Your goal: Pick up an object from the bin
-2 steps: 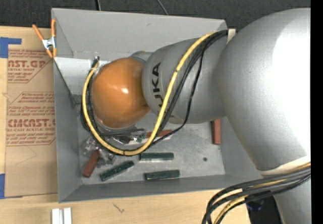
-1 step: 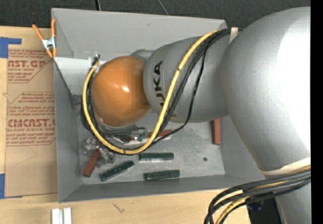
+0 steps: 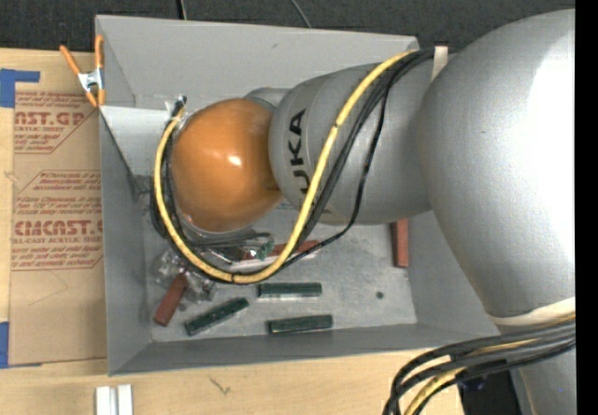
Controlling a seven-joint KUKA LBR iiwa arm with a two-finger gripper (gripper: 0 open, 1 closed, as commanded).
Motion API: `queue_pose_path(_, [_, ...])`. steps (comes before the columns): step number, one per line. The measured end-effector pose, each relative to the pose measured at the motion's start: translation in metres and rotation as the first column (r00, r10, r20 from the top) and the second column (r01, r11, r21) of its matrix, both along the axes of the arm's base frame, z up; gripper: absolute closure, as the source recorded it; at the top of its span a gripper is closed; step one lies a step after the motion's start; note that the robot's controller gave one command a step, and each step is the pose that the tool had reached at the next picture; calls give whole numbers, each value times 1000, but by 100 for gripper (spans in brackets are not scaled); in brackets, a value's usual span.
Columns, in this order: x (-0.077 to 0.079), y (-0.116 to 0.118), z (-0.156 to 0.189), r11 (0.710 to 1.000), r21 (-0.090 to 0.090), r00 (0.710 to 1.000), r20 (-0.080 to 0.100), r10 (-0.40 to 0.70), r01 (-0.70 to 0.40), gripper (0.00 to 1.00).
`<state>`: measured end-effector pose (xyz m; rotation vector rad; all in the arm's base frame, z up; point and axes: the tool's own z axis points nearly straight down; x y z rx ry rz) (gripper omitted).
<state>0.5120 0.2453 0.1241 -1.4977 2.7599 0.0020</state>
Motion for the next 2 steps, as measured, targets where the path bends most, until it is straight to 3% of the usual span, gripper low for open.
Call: queue_pose_path(2, [0, 0, 16, 1000, -1, 1000, -1, 0, 0, 100])
